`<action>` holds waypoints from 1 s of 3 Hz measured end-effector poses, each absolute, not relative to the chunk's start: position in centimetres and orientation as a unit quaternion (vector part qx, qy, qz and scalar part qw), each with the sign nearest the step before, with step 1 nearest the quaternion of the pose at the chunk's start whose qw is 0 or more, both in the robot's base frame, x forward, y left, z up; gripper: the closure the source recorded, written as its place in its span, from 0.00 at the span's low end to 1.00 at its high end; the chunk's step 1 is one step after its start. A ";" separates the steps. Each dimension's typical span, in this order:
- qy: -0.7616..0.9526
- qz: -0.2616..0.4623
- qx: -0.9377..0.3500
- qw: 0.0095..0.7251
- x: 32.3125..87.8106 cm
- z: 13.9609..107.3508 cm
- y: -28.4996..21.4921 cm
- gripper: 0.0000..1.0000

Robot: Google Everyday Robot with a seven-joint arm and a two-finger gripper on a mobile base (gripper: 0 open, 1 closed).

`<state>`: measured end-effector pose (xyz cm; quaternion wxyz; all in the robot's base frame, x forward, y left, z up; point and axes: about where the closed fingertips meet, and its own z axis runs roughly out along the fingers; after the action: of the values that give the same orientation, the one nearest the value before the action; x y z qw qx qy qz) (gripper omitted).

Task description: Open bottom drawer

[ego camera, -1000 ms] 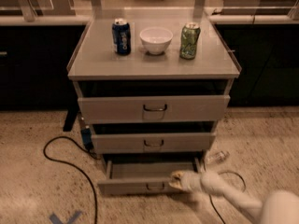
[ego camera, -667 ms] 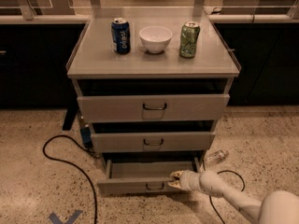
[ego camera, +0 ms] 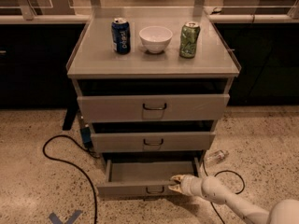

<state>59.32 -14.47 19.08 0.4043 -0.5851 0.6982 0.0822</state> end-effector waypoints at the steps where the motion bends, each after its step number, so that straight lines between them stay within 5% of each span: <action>1: 0.703 0.082 -0.576 0.410 58.0 19.1 -14.9 1.00; 3: 0.707 0.081 -0.565 0.417 56.4 19.1 -15.2 1.00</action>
Offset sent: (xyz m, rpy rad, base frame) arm -0.1517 -0.0575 0.0053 0.1373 -0.0329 -0.2368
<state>56.43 -15.19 19.13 0.4172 -0.5651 0.7072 0.0807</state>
